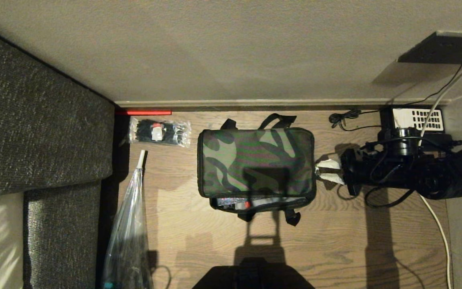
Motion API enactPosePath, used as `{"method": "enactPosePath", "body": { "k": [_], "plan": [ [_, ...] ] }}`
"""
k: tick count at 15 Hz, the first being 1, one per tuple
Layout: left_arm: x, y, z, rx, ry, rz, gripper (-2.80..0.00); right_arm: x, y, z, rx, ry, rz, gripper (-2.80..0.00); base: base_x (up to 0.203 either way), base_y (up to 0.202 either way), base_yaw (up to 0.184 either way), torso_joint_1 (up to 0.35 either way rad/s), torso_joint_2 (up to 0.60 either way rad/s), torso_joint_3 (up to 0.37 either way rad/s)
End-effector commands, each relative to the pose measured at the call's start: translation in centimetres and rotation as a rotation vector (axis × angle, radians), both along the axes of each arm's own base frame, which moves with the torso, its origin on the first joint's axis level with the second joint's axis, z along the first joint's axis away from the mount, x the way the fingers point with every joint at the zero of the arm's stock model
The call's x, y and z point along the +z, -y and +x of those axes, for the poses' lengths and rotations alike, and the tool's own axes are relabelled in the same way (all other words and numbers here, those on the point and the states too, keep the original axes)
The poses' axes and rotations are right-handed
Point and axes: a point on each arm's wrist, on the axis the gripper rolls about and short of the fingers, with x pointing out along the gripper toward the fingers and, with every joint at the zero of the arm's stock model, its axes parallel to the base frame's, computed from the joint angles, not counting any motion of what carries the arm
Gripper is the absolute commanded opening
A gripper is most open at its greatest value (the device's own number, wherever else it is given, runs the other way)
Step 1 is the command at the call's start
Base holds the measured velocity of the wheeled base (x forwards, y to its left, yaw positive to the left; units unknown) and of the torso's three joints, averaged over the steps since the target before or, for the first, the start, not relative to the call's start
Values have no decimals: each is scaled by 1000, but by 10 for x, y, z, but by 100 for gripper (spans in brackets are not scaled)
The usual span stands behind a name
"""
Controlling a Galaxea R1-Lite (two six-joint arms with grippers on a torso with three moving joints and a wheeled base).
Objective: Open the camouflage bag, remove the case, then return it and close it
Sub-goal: Open the top of the storage box
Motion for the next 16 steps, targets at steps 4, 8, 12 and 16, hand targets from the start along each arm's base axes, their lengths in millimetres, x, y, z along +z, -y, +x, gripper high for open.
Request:
{"method": "enactPosePath", "body": {
  "k": [4,8,12,16],
  "plan": [
    [0,0,0,1,0,-1,-280,-7,-1,2,4,-26,0,0,0,0,0,0,0,0],
    [0,0,0,1,0,0,-280,-12,-1,4,-2,-97,16,0,0,0,0,0,0,0],
    [0,0,0,1,0,0,-280,-16,-5,9,-24,-151,60,0,0,0,0,0,0,0],
    [0,0,0,0,0,0,-280,-18,-7,19,-32,-150,66,0,0,0,0,0,0,0]
  ]
}}
